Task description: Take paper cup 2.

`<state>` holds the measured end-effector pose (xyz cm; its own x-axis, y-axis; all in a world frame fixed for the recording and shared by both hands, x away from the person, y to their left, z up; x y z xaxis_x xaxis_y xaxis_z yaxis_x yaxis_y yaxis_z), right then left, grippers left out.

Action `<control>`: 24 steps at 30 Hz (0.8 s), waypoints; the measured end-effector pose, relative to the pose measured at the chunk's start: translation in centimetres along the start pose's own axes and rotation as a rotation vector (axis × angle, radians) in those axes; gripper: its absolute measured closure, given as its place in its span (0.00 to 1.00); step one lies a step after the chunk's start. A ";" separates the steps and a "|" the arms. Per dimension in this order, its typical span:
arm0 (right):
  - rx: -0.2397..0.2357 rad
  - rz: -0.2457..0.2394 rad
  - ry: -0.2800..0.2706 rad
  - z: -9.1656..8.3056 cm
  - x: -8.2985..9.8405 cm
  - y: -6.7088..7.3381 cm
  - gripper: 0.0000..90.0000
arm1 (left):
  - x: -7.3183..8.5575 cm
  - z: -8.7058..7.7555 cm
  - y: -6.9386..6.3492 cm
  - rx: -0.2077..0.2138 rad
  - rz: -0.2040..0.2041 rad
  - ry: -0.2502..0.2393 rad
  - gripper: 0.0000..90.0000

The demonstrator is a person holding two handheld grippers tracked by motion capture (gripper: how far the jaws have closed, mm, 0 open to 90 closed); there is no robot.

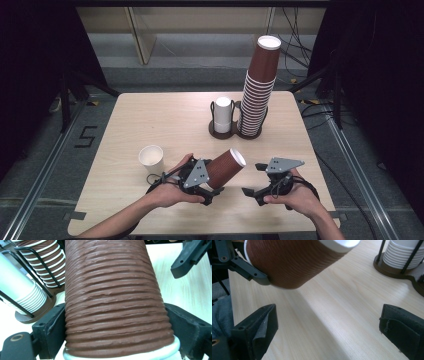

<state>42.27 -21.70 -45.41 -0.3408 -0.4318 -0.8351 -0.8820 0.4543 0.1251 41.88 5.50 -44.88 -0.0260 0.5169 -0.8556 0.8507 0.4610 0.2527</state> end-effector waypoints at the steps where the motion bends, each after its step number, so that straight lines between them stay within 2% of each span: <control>1: -0.008 -0.009 0.010 0.1 -0.1 0.1 0.04 | 0.0 -0.1 0.1 0.015 0.021 0.015 0.12; 4: -0.021 -0.007 0.037 0.2 -0.1 0.4 0.04 | 0.0 -0.2 0.1 0.022 0.039 0.023 0.12; 5: -0.024 -0.033 0.035 0.2 -0.1 0.3 0.04 | 0.0 -0.3 0.2 0.031 0.050 0.034 0.12; 7: -0.029 -0.044 0.046 0.2 -0.1 0.4 0.04 | 0.0 -0.4 0.2 0.036 0.061 0.042 0.12; 9: -0.032 -0.038 0.053 0.1 -0.1 0.5 0.04 | 0.0 -0.4 0.2 0.035 0.064 0.049 0.12; 11: -0.030 -0.094 0.073 0.2 -0.3 0.4 0.04 | 0.0 -0.5 0.1 0.042 0.076 0.064 0.12; 13: -0.035 -0.109 0.086 0.2 -0.4 0.5 0.05 | -0.1 -0.6 0.2 0.054 0.103 0.081 0.12; 15: -0.031 -0.140 0.087 0.2 -0.6 0.6 0.05 | -0.2 -0.6 0.1 0.065 0.105 0.079 0.12; 16: -0.031 -0.140 0.087 0.2 -0.6 0.6 0.05 | -0.2 -0.6 0.1 0.065 0.105 0.079 0.12; 17: -0.041 -0.166 0.092 0.2 -0.9 0.6 0.05 | -0.2 -0.7 0.1 0.083 0.139 0.102 0.12; 19: -0.047 -0.172 0.095 0.3 -0.9 0.7 0.05 | -0.2 -0.7 0.1 0.083 0.152 0.110 0.12; 20: -0.054 -0.194 0.105 0.5 -1.1 0.7 0.06 | -0.2 -0.7 0.0 0.105 0.169 0.122 0.12; 22: -0.073 -0.203 0.123 0.6 -1.3 0.8 0.06 | -0.1 -0.6 -0.1 0.116 0.181 0.126 0.12; 24: -0.072 -0.215 0.130 0.7 -1.3 0.8 0.07 | -0.1 -0.5 -0.2 0.123 0.187 0.134 0.12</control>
<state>42.21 -20.20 -44.57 -0.1778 -0.6111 -0.7713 -0.9581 0.2863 -0.0061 41.44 5.76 -44.64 0.0754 0.6795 -0.7298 0.9044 0.2617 0.3371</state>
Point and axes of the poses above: each handheld gripper's, and its own axes: z roughly forward along the jaws, x roughly out of its underside, y roughly to its left, the point moved 1 cm from there along z, roughly forward along the jaws, and after that the axes turned 5 degrees about -x, right-handed, at the moved point
